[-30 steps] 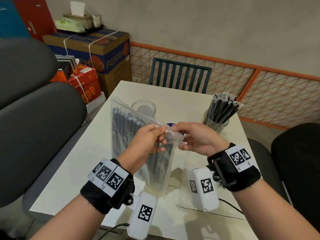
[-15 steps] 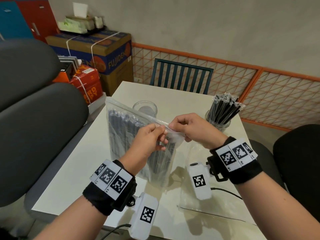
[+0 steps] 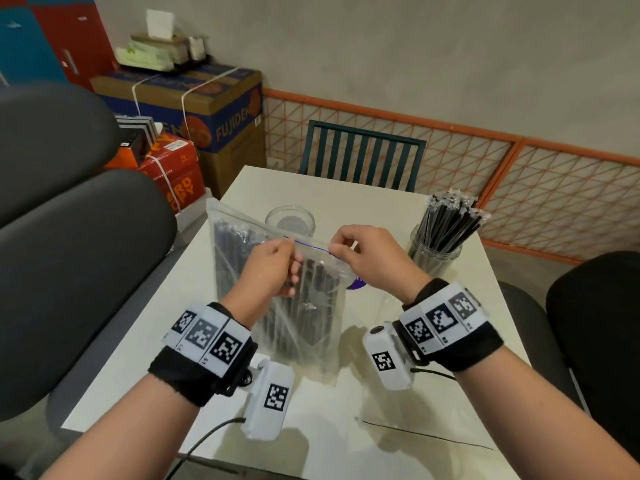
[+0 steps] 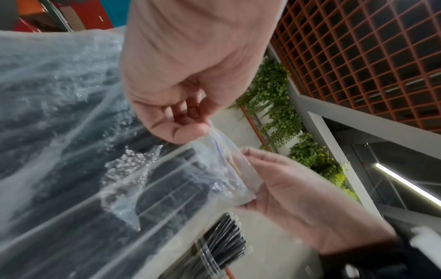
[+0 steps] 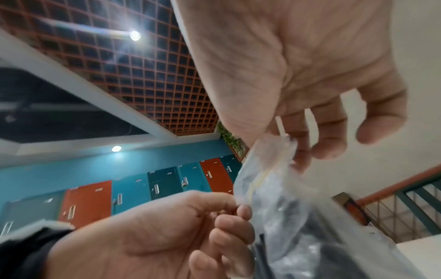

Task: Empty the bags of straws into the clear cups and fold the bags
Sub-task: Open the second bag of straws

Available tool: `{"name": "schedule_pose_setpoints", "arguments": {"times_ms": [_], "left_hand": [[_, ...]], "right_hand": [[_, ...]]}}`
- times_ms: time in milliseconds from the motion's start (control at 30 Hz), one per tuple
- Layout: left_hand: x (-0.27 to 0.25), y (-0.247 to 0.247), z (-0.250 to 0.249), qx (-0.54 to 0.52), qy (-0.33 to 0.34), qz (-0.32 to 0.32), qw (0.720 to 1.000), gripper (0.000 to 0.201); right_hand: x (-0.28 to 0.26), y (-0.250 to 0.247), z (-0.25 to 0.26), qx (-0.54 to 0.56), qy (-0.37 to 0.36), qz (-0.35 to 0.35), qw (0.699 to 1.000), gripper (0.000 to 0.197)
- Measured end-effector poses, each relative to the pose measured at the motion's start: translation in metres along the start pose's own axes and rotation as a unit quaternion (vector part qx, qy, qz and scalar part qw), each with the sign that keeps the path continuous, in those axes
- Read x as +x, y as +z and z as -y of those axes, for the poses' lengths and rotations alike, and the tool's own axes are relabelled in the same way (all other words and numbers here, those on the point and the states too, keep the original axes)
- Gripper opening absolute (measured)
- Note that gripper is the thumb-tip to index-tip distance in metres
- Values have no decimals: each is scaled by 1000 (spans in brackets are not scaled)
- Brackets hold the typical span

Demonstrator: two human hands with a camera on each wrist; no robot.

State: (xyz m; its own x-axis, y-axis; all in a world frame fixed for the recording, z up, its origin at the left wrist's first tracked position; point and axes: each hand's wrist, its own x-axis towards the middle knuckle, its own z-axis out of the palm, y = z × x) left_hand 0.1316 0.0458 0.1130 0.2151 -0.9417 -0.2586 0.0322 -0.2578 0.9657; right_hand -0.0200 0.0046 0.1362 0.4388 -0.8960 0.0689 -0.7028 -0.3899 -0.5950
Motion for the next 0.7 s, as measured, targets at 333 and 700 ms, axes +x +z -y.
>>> {"name": "schedule_pose_setpoints", "arguments": {"times_ms": [333,700], "left_hand": [[-23,9,11,-8,12,43,999,31],[-2,-5,-7,20,5,-35,999,32]], "right_hand": [[23,25,-4,-99,57,-87,990,19],[17,31,32,-35,5,-54,998,16]]}}
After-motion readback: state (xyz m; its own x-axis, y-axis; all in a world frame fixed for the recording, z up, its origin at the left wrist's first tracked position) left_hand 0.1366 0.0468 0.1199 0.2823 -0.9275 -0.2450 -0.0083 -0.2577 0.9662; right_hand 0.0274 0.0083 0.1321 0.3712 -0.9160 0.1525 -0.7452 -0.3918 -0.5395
